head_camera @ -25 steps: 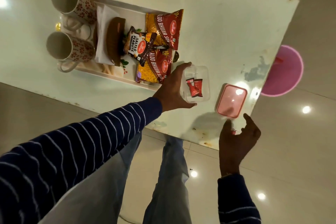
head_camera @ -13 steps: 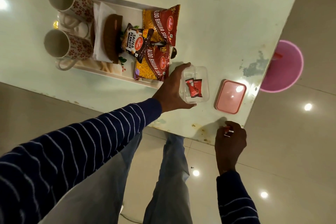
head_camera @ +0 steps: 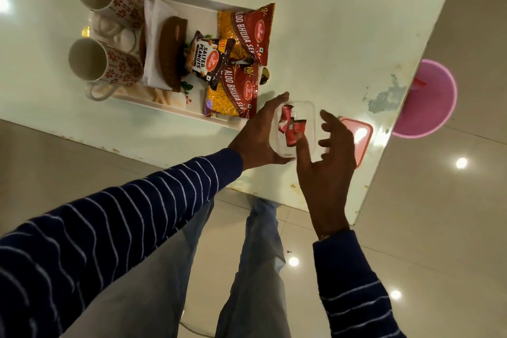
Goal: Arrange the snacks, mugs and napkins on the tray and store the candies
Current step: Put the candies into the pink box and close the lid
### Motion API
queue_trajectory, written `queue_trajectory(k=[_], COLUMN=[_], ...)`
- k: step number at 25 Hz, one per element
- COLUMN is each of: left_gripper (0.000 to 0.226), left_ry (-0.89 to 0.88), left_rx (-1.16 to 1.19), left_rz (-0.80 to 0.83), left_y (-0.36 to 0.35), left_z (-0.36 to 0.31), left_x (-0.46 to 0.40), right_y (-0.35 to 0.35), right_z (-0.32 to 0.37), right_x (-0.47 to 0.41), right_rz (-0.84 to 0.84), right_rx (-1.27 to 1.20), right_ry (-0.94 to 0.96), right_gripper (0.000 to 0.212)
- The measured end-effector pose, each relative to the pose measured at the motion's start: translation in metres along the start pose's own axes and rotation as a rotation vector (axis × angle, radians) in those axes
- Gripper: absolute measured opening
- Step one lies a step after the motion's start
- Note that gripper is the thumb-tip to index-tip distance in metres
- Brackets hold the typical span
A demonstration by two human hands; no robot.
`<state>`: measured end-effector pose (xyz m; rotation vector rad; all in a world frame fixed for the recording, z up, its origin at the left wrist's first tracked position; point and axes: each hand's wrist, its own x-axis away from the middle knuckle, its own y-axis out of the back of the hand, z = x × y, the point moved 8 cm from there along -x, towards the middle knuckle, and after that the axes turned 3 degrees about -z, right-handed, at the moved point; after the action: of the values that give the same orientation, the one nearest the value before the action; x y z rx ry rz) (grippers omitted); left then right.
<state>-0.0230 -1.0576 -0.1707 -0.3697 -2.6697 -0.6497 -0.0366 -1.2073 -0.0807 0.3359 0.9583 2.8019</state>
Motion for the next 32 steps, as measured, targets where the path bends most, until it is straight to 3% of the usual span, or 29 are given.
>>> queue_trajectory(k=[3,6,8,12,14,16,18,21,24,29,32], left_gripper=[0.123,0.127,0.127,0.124,0.122,0.119,0.116,0.113,0.113,0.116,0.116], left_ry=[-0.033,-0.033,-0.017,-0.004,-0.004,0.0,-0.001,-0.017,-0.02,-0.048,-0.067], left_rx=[-0.002,-0.001,0.009,0.024,0.029,0.024,0.024,0.049,0.045,0.016,0.001], left_rz=[-0.006,-0.017,-0.023,-0.005,0.003,-0.004,-0.016,-0.054,-0.05,-0.048,-0.03], left_y=[0.008,0.009,0.009,0.006,0.006,0.006,0.007,0.011,0.008,0.006,0.001], left_z=[-0.003,-0.002,0.001,0.005,0.005,0.004,0.001,-0.002,-0.005,-0.009,-0.011], left_x=[0.002,0.003,0.005,0.01,0.011,0.012,0.012,0.012,0.016,0.019,0.02], right_y=[0.025,0.024,0.016,0.008,0.015,0.022,0.013,0.002,0.005,-0.006,-0.014], right_z=[-0.048,-0.097,-0.107,-0.103,-0.1,-0.095,-0.079,-0.053,-0.051,-0.051,-0.046], right_x=[-0.006,-0.013,-0.014,-0.019,-0.024,-0.024,-0.016,-0.001,0.008,0.023,0.023], right_rz=[-0.117,-0.005,0.087,0.114,0.075,0.042,0.166,0.241,0.119,0.189,0.199], right_rx=[0.138,0.373,0.478,0.494,0.337,-0.129,-0.567,-0.754,-0.654,-0.222,-0.037], right_ry=[-0.163,-0.329,-0.296,-0.252,-0.344,-0.518,-0.639,-0.629,-0.557,-0.382,-0.256], right_gripper=[0.056,0.071,0.075,0.07,0.066,0.047,0.036,0.029,0.031,0.047,0.046])
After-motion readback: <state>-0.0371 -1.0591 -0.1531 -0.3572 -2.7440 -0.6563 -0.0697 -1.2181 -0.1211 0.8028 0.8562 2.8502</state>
